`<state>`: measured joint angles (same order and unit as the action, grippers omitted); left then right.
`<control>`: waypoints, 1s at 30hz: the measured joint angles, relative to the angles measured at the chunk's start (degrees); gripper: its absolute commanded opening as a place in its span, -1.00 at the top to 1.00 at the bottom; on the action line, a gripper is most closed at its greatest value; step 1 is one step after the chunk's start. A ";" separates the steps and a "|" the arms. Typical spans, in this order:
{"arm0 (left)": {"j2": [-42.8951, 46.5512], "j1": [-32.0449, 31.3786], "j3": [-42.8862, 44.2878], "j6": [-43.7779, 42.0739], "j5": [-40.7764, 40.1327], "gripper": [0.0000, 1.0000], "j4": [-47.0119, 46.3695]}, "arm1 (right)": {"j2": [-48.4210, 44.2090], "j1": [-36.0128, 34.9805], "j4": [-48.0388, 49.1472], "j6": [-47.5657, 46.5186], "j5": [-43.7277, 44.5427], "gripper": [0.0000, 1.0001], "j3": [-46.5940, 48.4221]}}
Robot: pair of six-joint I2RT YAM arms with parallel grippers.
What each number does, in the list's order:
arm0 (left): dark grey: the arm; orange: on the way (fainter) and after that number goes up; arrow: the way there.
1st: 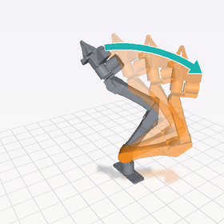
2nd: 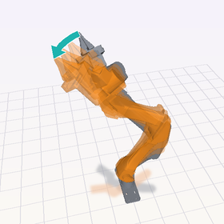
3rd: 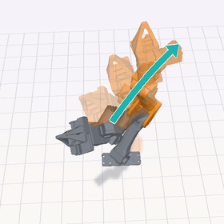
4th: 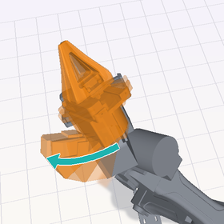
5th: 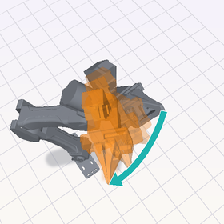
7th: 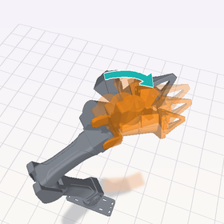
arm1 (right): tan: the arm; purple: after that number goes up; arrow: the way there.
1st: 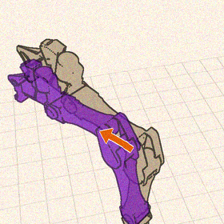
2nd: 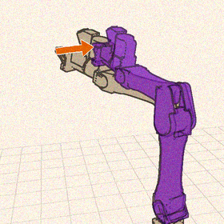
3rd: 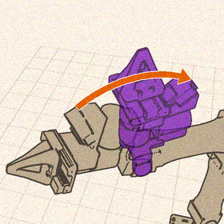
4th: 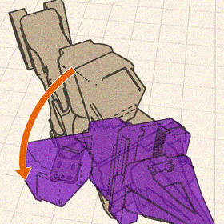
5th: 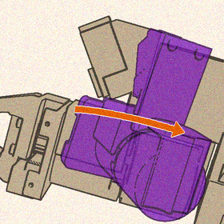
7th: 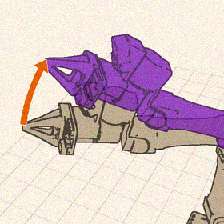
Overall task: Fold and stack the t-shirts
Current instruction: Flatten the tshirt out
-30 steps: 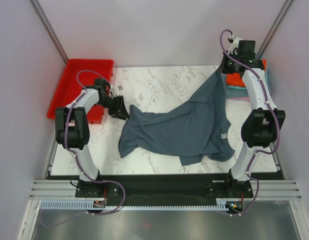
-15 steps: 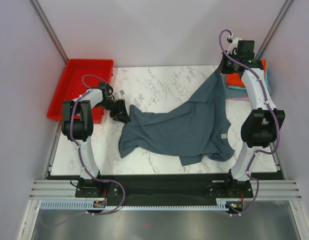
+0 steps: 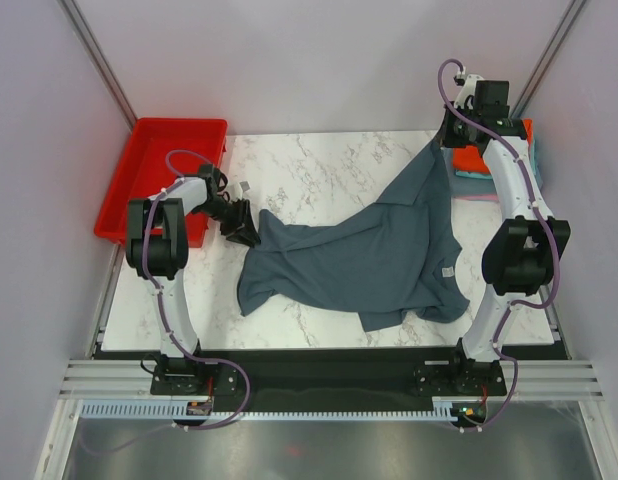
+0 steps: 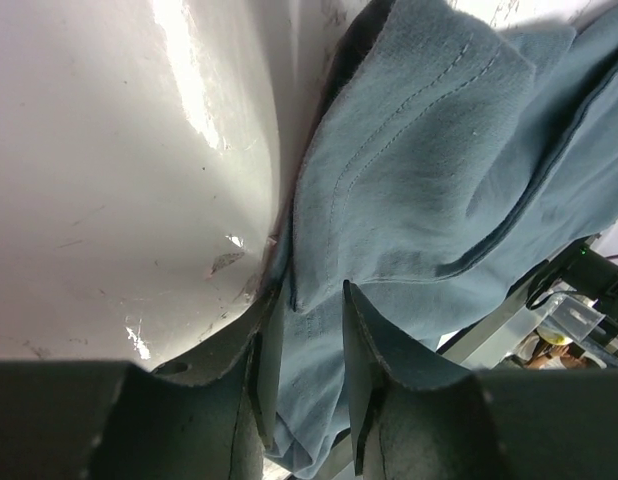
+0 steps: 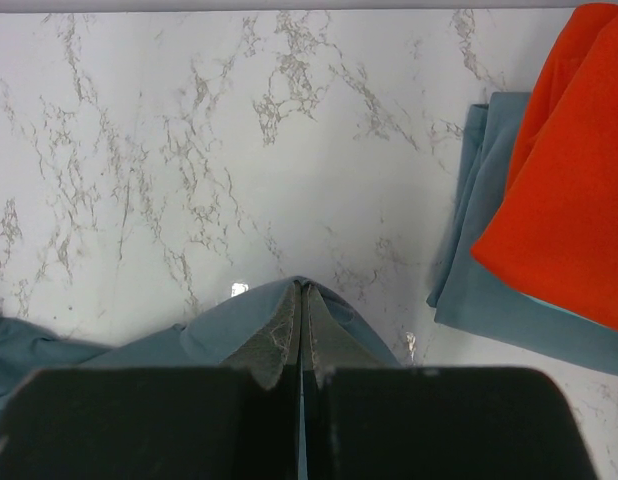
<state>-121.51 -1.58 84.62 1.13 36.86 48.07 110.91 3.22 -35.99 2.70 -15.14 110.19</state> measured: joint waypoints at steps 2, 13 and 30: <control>0.00 0.00 0.00 0.02 -0.15 0.33 0.00 | 0.00 0.00 0.00 0.00 0.04 1.00 0.00; -0.59 -0.24 0.00 0.07 0.02 0.45 0.02 | 0.00 0.00 0.00 -0.59 0.46 1.00 -0.02; 0.76 -1.46 0.00 0.09 -3.34 0.96 0.09 | -0.35 0.00 0.00 -0.96 0.61 1.00 -0.04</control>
<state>-120.75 -3.05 84.62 1.21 33.52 48.16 110.56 3.22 -35.99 1.74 -14.52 110.15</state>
